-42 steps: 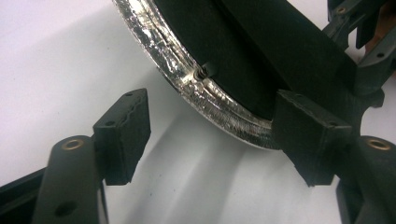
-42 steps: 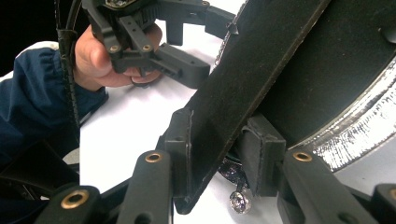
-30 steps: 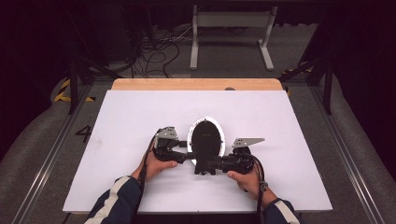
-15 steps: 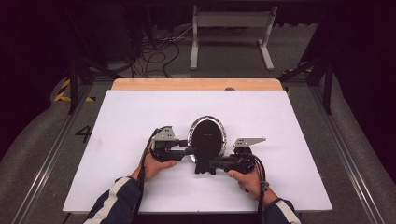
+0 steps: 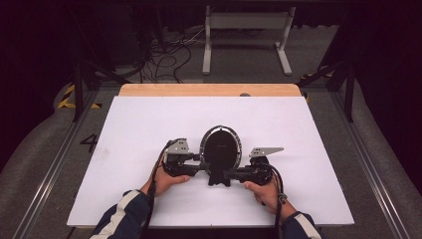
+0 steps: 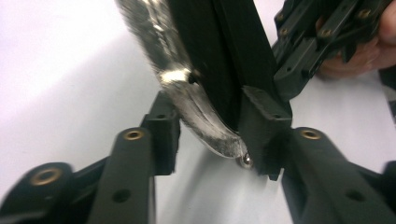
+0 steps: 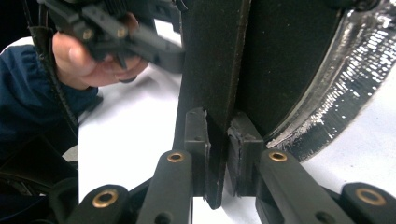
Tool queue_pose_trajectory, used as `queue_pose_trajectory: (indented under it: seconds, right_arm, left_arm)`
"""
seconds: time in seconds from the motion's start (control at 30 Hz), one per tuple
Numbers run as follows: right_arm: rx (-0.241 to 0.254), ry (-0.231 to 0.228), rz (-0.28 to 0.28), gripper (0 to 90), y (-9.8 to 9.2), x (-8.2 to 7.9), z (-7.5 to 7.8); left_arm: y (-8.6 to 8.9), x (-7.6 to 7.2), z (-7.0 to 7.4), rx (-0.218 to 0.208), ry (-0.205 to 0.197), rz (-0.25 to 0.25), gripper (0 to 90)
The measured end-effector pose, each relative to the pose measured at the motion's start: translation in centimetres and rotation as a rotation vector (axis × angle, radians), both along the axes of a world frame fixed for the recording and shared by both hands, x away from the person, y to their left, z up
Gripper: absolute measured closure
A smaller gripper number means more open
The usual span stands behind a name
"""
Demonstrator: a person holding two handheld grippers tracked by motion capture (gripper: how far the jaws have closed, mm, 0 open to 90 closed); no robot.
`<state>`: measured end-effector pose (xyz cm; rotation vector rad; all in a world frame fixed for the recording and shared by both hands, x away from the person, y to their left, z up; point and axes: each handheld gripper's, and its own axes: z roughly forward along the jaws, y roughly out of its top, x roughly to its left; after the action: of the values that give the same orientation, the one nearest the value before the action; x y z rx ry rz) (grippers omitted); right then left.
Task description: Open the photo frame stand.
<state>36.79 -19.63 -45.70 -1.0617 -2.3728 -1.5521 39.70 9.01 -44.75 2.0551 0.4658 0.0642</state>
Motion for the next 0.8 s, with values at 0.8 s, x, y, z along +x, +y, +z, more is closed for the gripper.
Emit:
queue_pose_trajectory:
  seconds: [0.8]
  right_arm:
    - [-0.004,-0.044,0.027,79.3,0.3,-0.5,1.3]
  left_arm:
    - [-0.2,-1.2,1.0,0.057,-0.204,0.128,68.0]
